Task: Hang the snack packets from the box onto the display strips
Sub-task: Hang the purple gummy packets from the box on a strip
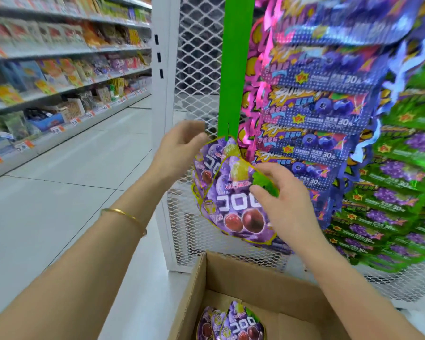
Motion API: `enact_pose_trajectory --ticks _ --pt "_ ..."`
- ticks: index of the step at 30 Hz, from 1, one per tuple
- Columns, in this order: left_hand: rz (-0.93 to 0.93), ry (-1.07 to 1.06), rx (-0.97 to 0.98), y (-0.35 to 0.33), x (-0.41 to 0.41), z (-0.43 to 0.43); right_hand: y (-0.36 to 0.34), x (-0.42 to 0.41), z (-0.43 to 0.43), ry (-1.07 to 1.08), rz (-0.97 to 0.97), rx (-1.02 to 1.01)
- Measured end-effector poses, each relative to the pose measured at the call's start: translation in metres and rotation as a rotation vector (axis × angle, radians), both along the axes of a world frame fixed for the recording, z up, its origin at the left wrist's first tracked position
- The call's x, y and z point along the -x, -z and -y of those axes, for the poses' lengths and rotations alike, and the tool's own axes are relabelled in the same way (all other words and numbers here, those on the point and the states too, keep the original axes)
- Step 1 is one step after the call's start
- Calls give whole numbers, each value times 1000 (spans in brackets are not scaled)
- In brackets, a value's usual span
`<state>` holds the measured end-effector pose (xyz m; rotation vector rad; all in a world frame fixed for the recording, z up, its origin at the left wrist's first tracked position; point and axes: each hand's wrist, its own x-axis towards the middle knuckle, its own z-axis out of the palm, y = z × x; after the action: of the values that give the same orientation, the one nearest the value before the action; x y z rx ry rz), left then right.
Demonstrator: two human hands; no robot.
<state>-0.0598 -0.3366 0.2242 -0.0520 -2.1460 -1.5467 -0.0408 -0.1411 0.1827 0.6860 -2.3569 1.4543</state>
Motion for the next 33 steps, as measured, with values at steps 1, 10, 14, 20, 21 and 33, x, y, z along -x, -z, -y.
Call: enact_pose_trajectory --ticks 1,10,14,20,21,33 --pt "-30 -10 19 -11 12 -5 -8 3 3 -9 -21 -14" --pt "-11 114 -123 -45 39 -21 -48 24 18 14 -208 -84" --pt "69 180 -197 -57 27 -21 -60 27 22 25 -216 -58" --pt "140 149 -225 -66 23 -19 -68 28 27 3 -222 -29" --pt "140 144 -223 -68 23 -20 -70 28 28 0 -225 -27" --pt "105 45 -252 -74 17 -24 -83 24 30 42 -153 -17"
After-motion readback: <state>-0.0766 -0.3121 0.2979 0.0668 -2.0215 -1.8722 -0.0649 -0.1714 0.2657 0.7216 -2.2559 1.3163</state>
